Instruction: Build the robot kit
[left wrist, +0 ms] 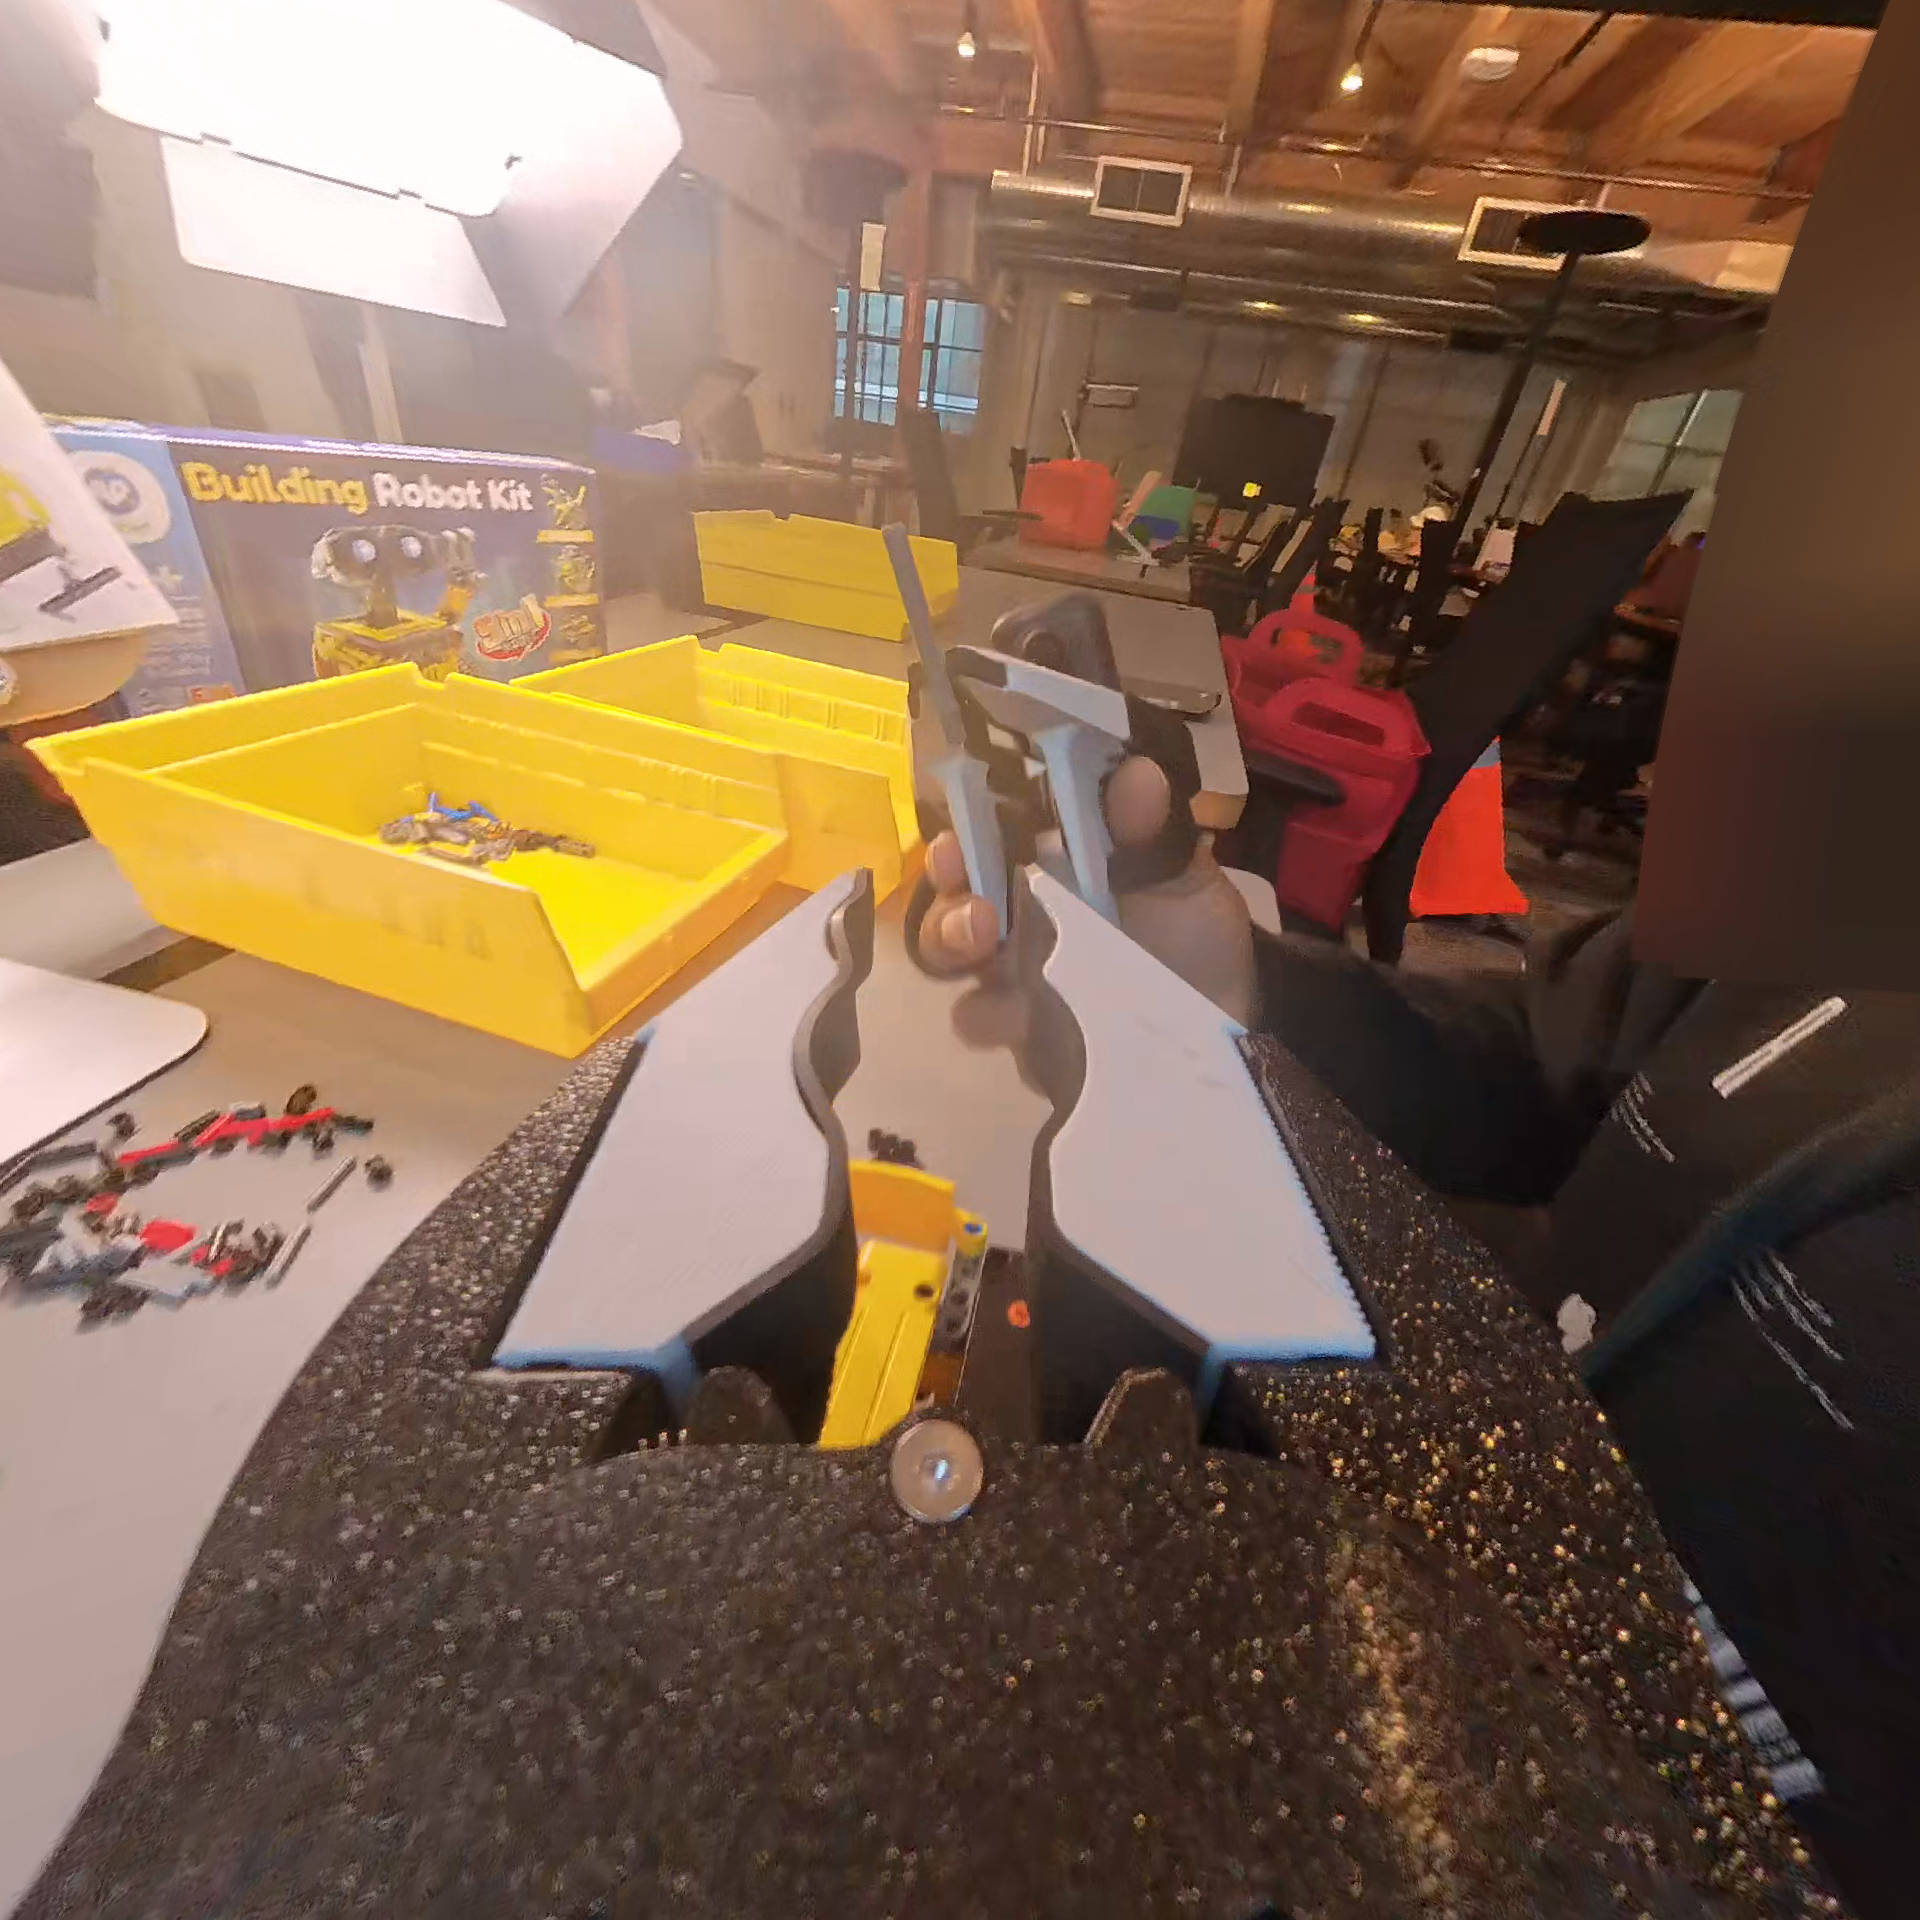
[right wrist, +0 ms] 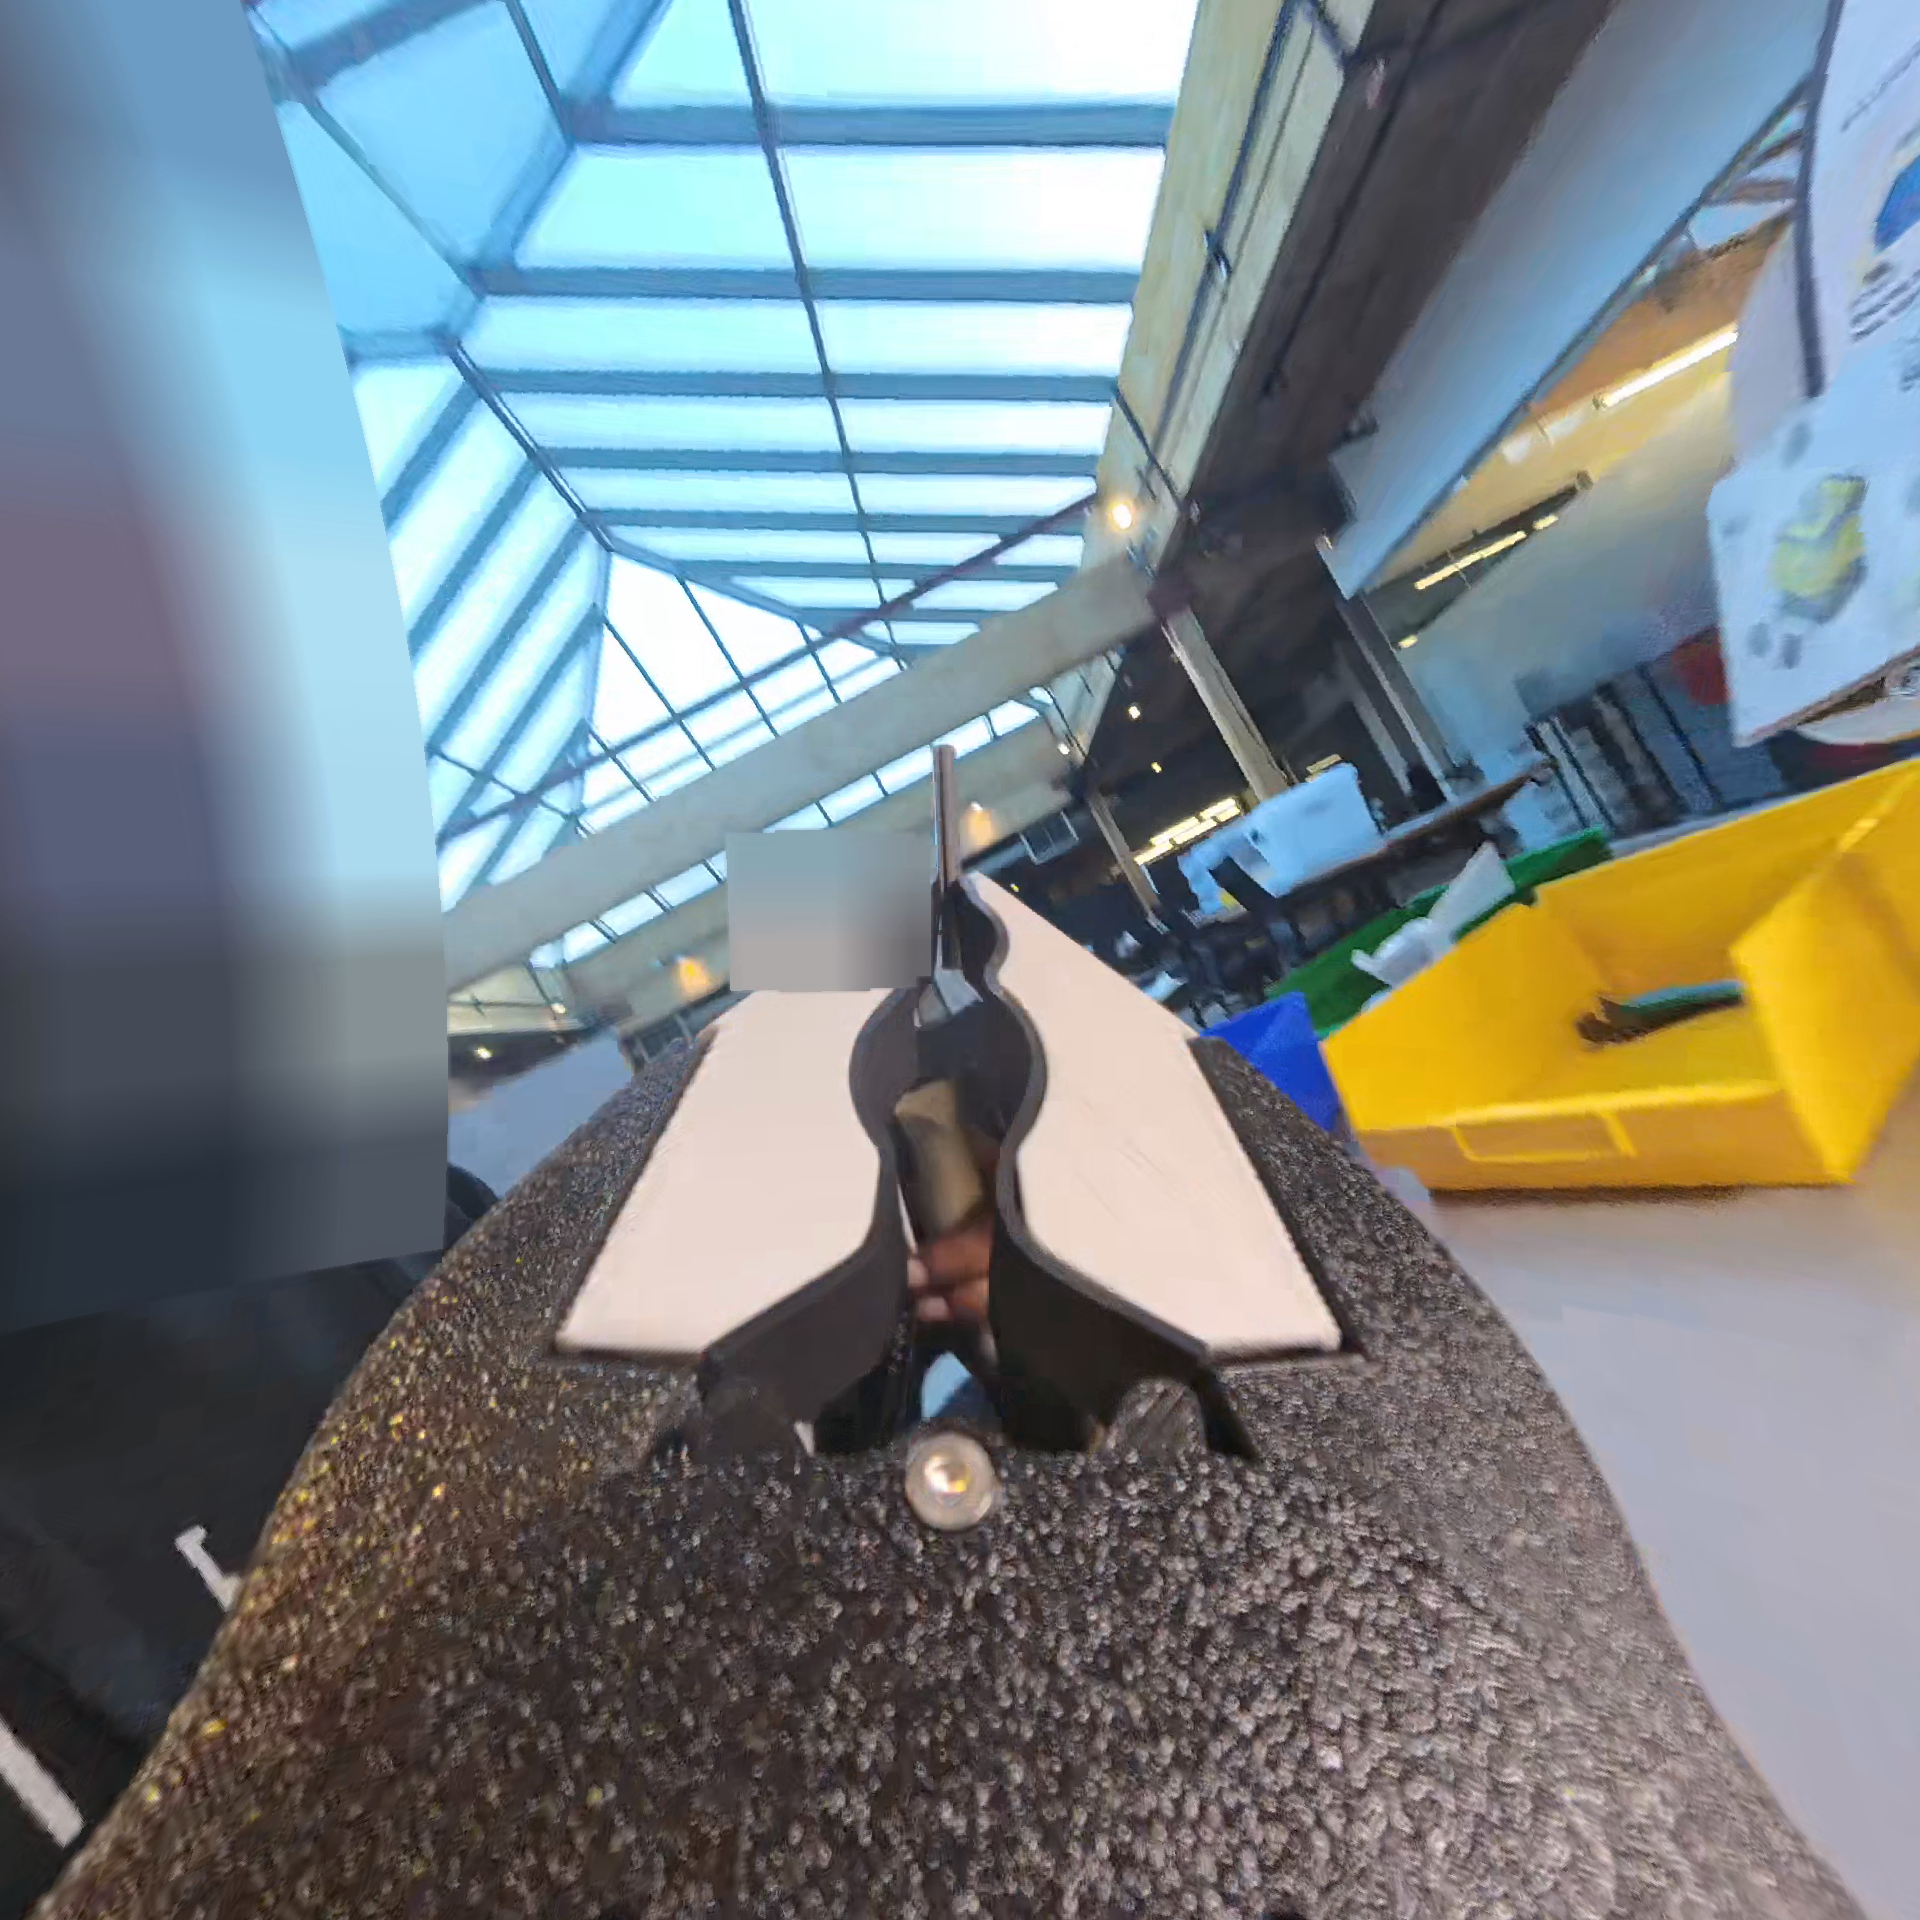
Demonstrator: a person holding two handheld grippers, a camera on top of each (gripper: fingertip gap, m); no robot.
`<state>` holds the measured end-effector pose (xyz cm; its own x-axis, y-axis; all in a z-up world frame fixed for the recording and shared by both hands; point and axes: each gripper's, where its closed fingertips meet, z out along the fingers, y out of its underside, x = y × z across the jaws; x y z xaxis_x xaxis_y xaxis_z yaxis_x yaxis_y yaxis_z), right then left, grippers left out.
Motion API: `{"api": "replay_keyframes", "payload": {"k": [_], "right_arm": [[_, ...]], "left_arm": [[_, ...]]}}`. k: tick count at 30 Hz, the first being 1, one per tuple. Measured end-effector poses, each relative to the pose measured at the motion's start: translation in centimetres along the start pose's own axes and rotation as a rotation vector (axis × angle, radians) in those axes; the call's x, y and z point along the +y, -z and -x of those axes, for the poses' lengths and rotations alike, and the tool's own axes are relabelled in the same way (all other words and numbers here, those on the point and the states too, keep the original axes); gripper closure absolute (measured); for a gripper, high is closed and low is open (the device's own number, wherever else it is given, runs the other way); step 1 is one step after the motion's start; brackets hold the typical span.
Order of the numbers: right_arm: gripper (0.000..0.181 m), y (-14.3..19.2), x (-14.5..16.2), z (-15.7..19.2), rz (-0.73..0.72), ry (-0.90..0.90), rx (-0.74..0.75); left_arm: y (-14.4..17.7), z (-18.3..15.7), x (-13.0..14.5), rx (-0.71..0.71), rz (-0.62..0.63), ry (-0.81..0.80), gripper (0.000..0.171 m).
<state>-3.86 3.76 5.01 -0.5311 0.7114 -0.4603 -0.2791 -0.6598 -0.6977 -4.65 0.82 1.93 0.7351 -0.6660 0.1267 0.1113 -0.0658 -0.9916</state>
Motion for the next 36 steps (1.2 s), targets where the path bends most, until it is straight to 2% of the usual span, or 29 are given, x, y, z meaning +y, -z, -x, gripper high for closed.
{"api": "replay_keyframes", "payload": {"k": [6,8,13,16,20,25,29,36], "right_arm": [[0.180,-1.2,2.0,1.2,-0.067,-0.046,-0.054],[0.179,-1.2,2.5,1.1,-0.058,-0.058,-0.057],[0.180,-0.8,3.7,0.7,0.016,-0.026,-0.046],[0.179,-0.3,4.8,0.4,0.163,0.077,-0.034],[0.165,0.8,5.7,0.0,0.450,0.294,-0.012],[0.168,1.9,7.3,-0.2,0.785,0.614,-0.024],[0.177,2.1,8.1,-0.1,0.895,0.650,-0.047],[0.177,1.7,8.3,-0.5,0.910,0.589,-0.006]], "left_arm": [[-1.1,-1.4,-1.2,0.049,-0.035,0.015,0.162],[-0.9,-1.0,-0.9,0.023,-0.018,0.000,0.168],[-0.2,-0.7,0.5,0.004,0.058,-0.056,0.169],[0.4,-0.4,1.8,0.012,0.159,-0.119,0.170],[1.1,-0.3,4.0,0.047,0.320,-0.183,0.170],[1.2,-0.8,6.2,0.109,0.449,-0.230,0.170],[0.9,-0.9,7.1,0.121,0.472,-0.249,0.170],[1.4,-0.3,7.1,0.111,0.424,-0.209,0.167]]}}
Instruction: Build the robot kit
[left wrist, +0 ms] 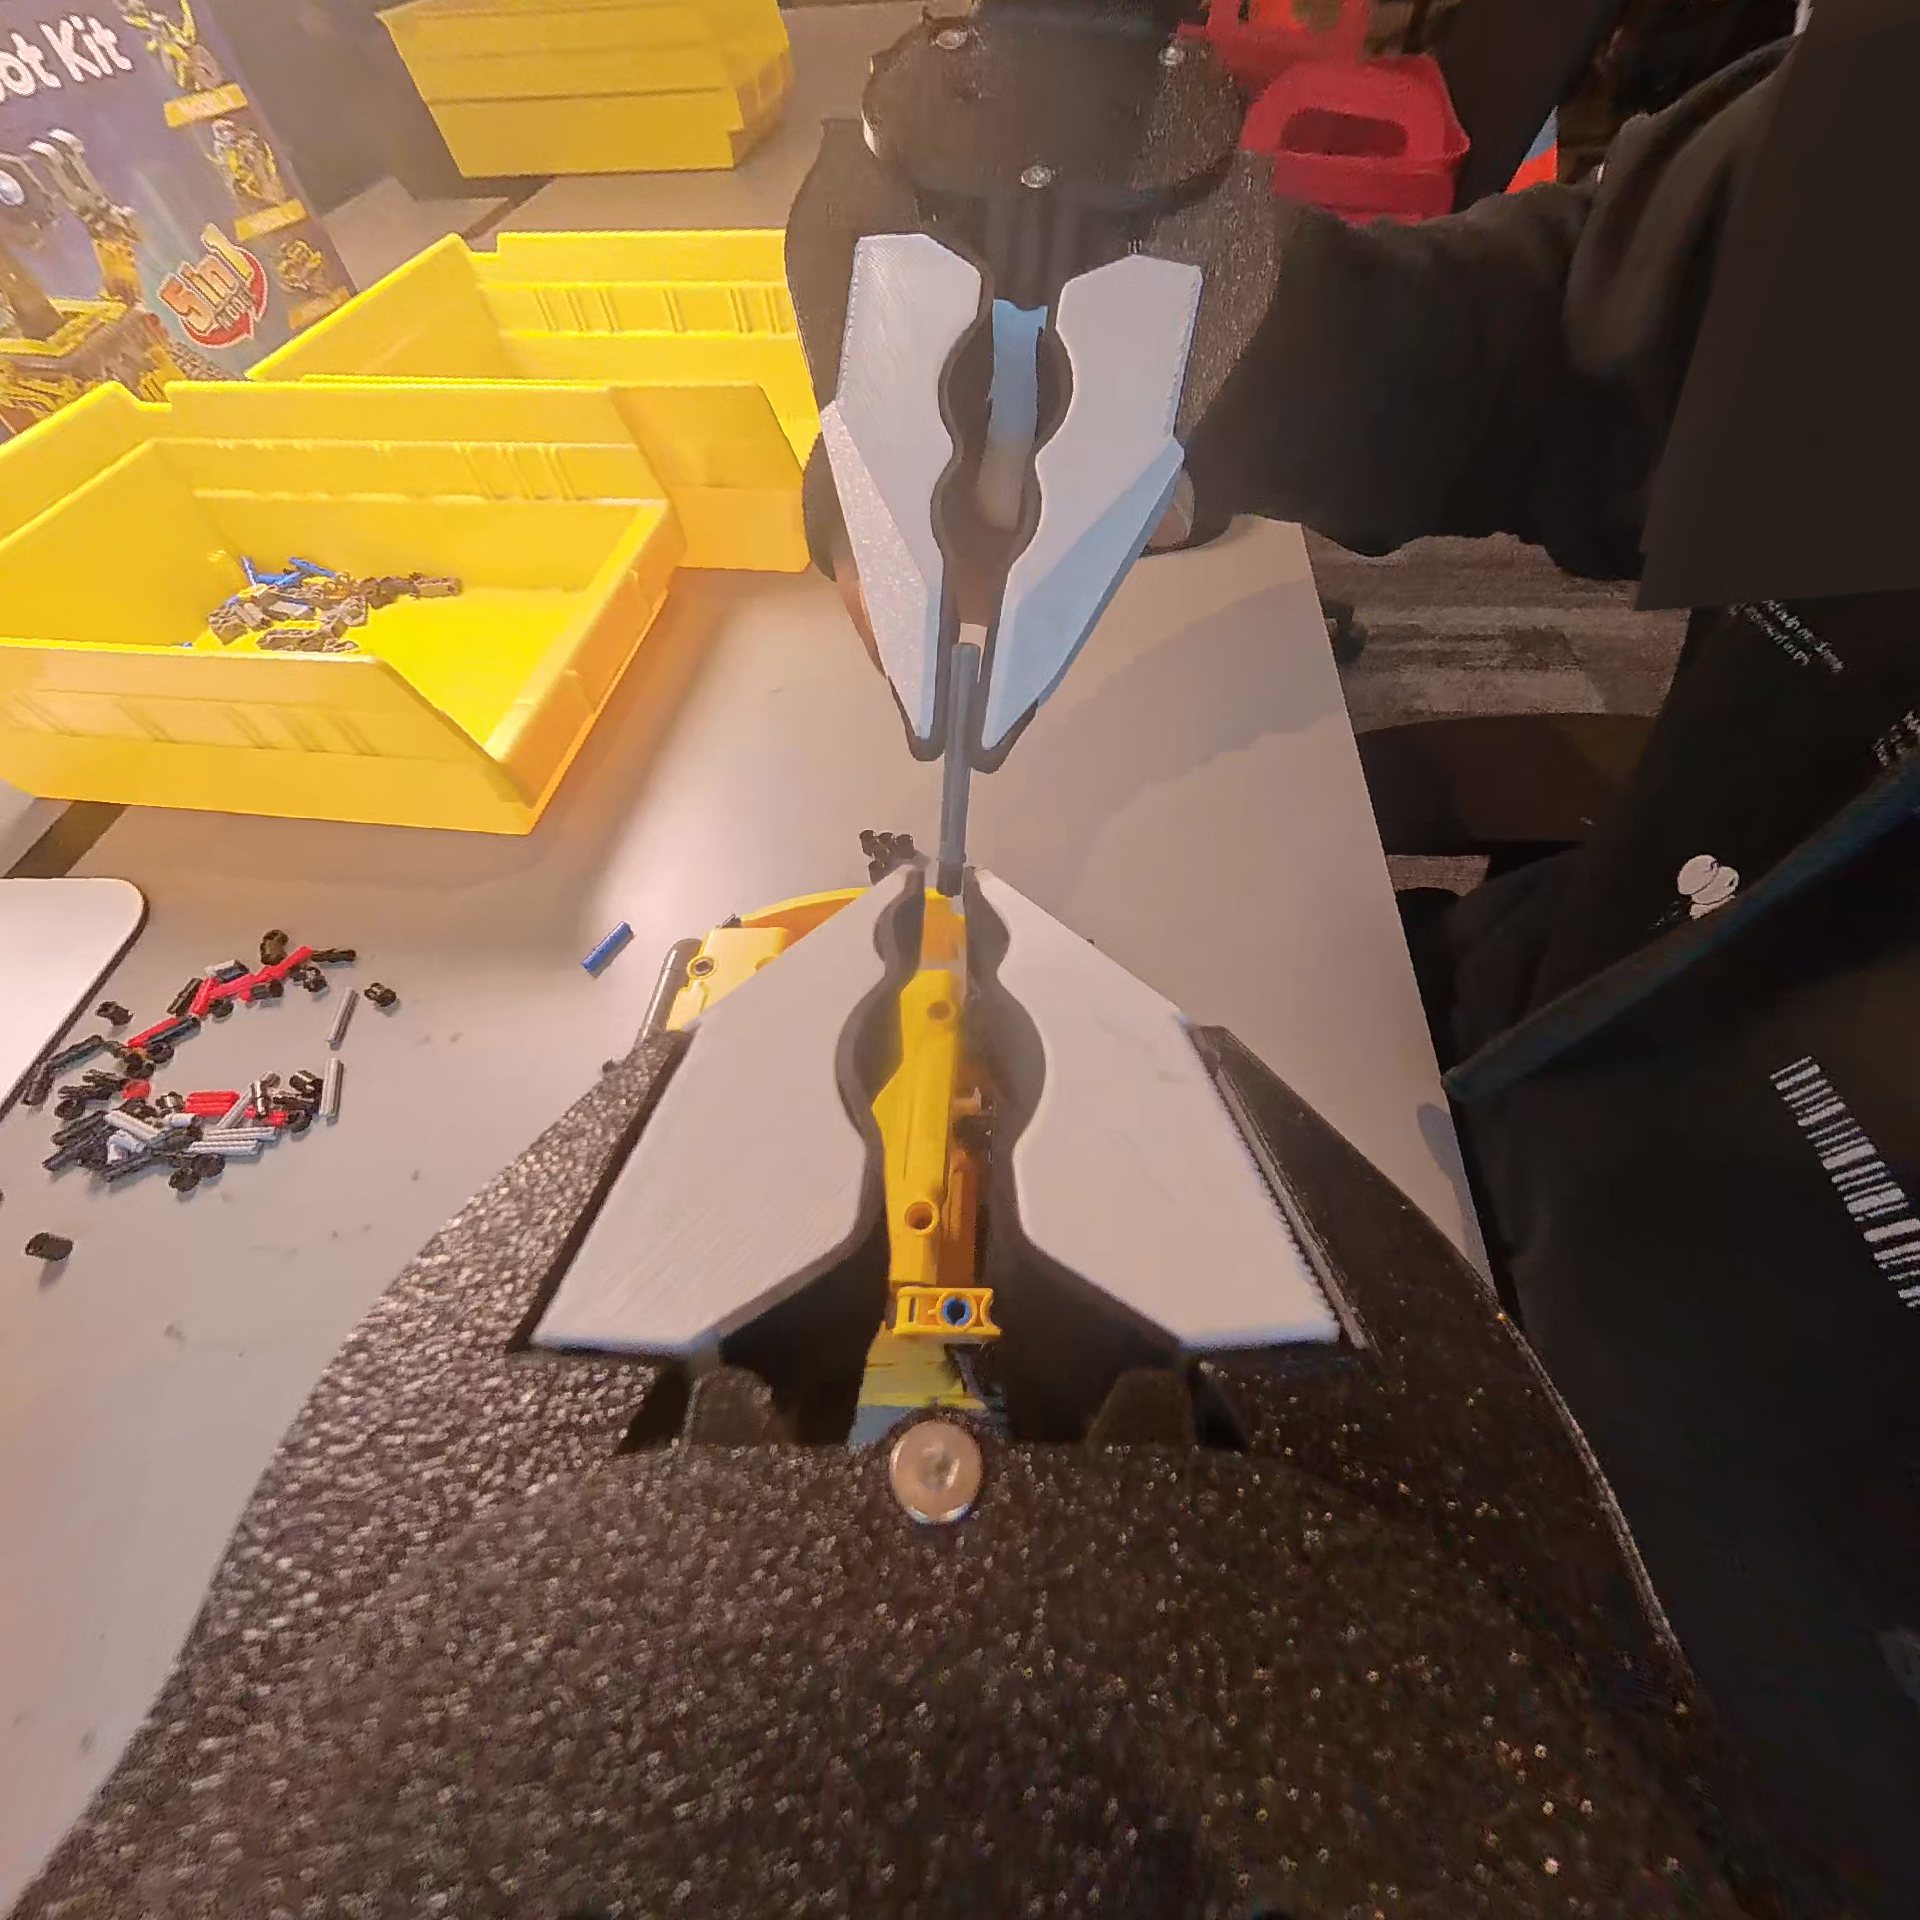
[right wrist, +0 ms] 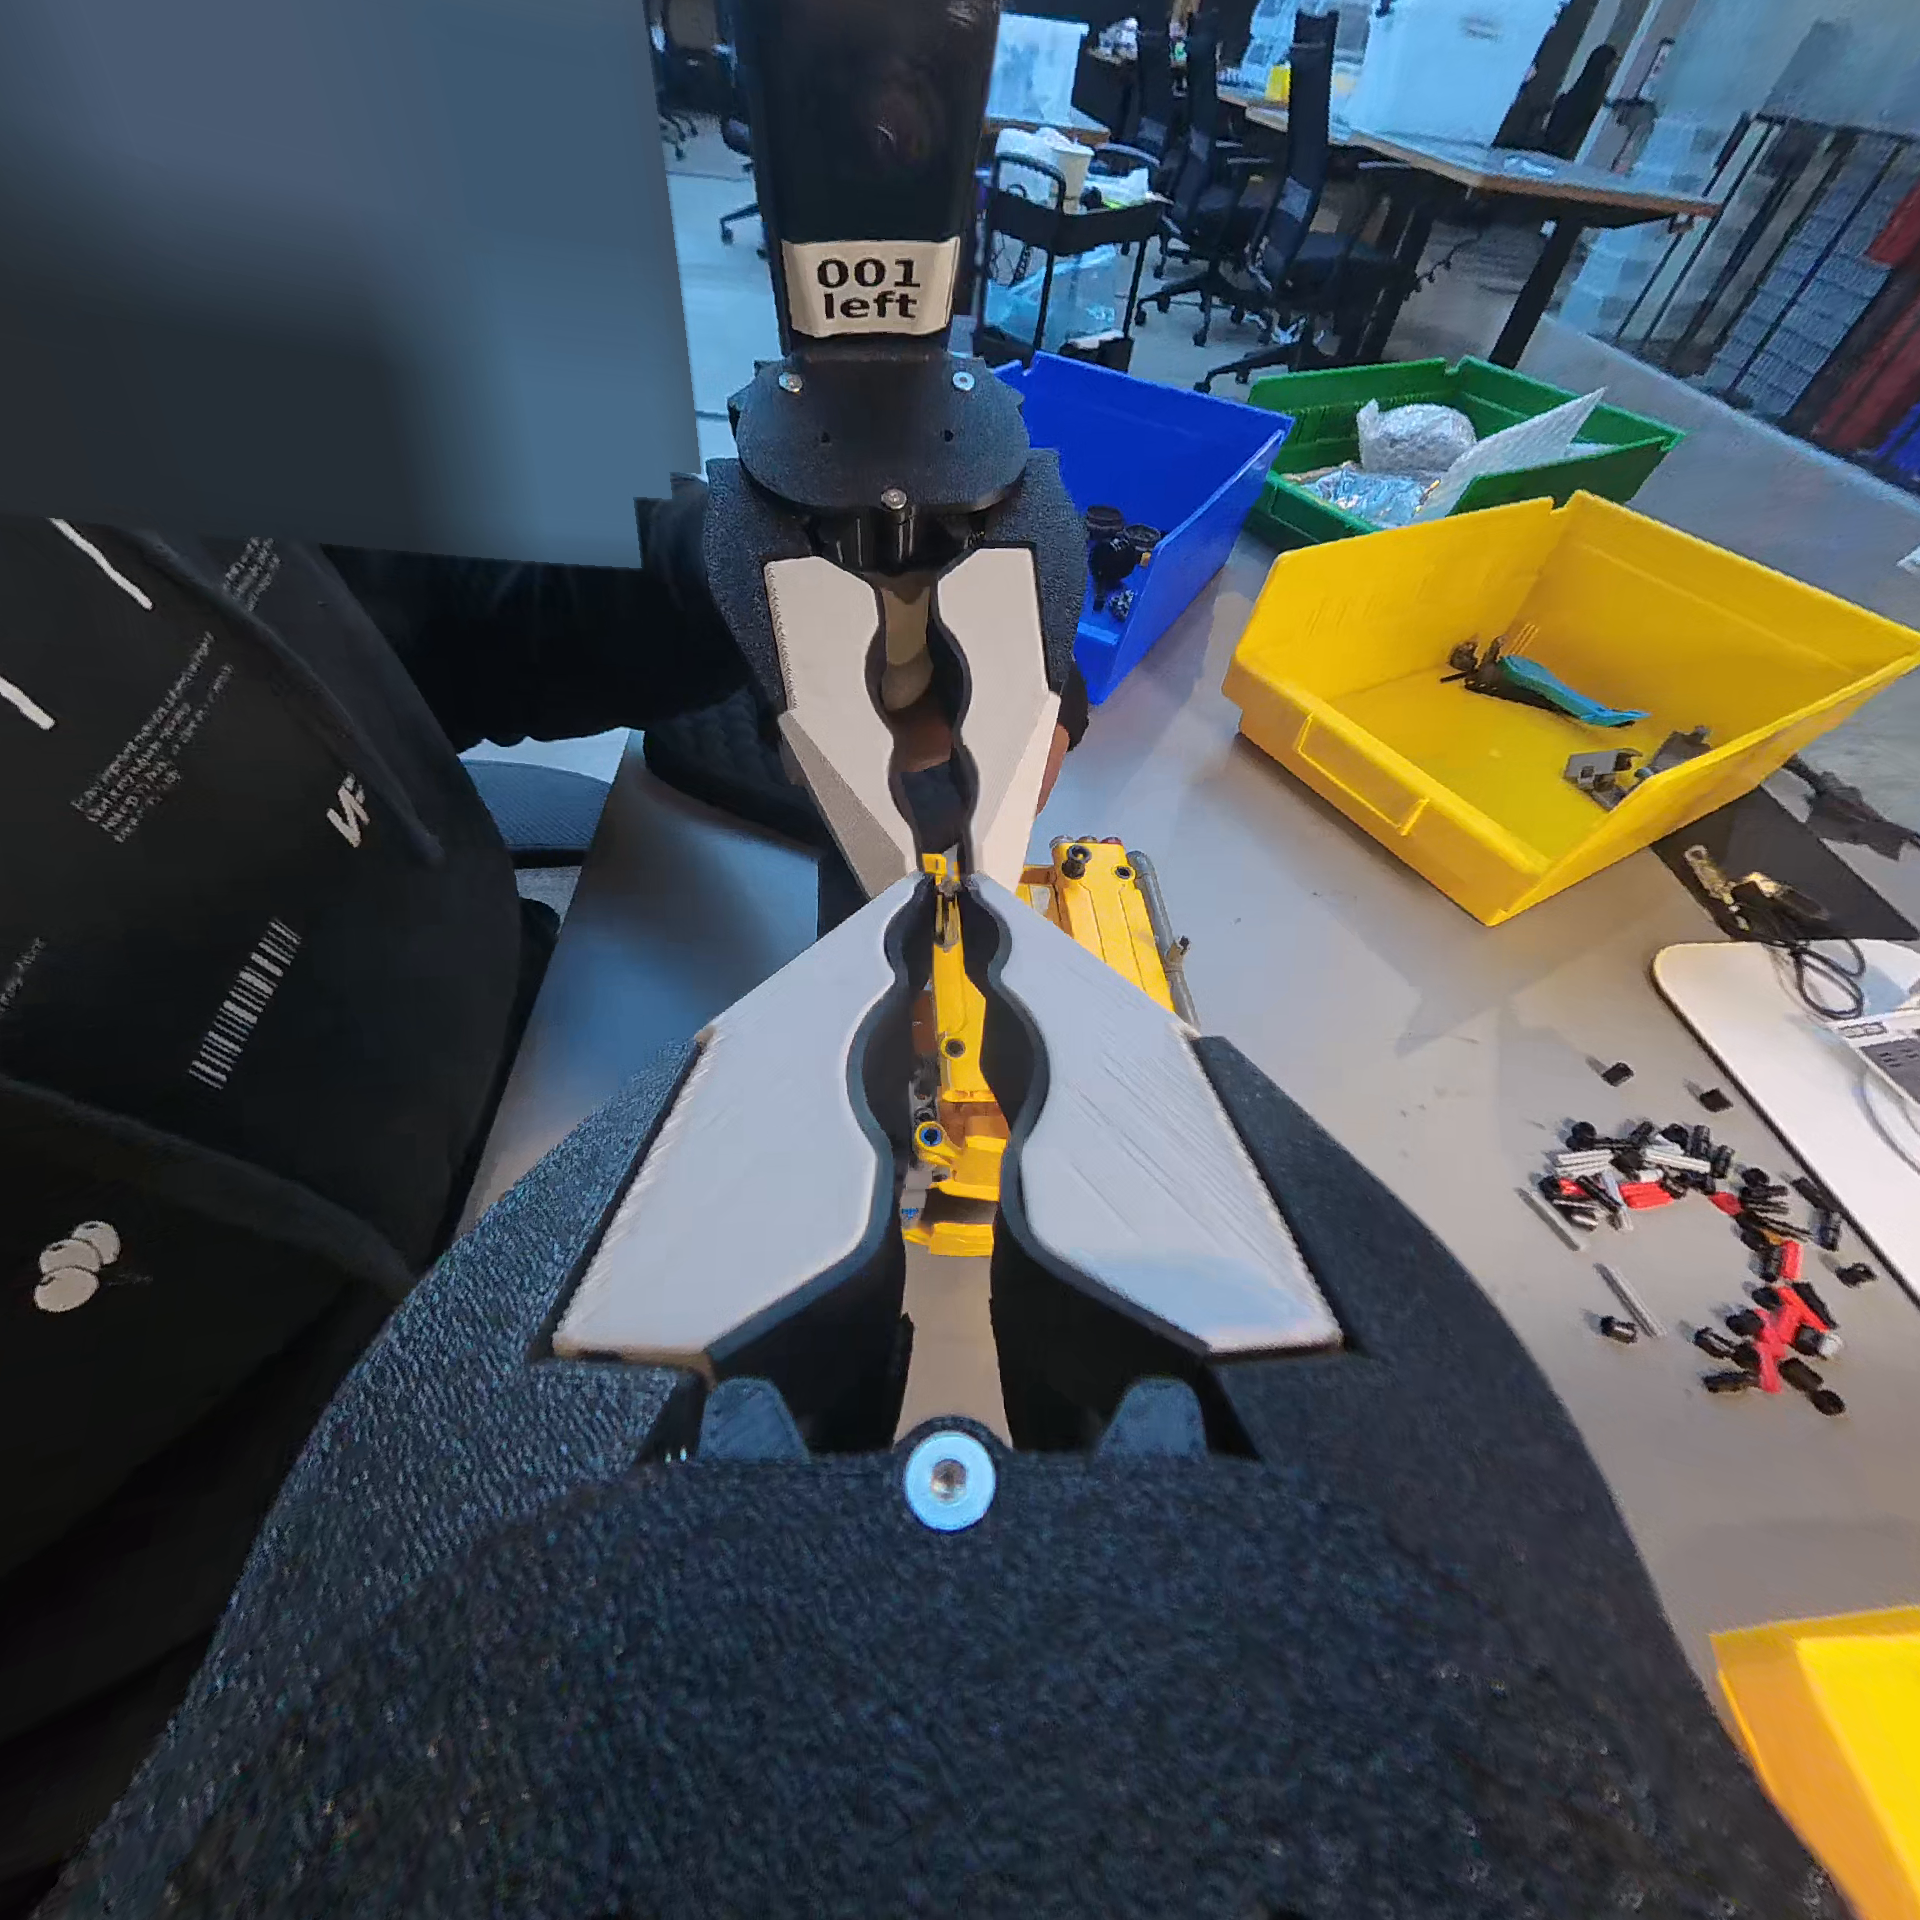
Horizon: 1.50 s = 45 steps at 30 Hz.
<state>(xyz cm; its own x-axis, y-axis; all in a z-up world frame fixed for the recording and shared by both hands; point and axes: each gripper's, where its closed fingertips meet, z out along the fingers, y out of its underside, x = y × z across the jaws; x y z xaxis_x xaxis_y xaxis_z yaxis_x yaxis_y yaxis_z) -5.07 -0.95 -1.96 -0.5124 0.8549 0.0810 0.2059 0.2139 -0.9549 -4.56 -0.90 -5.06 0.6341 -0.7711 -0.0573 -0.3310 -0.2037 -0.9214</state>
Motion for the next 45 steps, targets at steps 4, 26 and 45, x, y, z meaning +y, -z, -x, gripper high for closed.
{"api": "replay_keyframes", "payload": {"k": [4,26,45], "right_arm": [[0.177,-0.3,1.3,0.7,0.082,-0.049,-0.035],[0.177,-1.3,5.1,2.3,0.309,-0.062,-0.177],[0.178,-1.8,5.3,2.9,0.498,0.072,-0.231]], "left_arm": [[1.4,-0.1,1.0,-0.025,0.024,-0.026,0.145],[3.8,-1.2,8.6,-0.181,0.005,0.164,0.131],[3.9,-1.3,8.8,-0.173,0.017,0.154,0.145]]}}
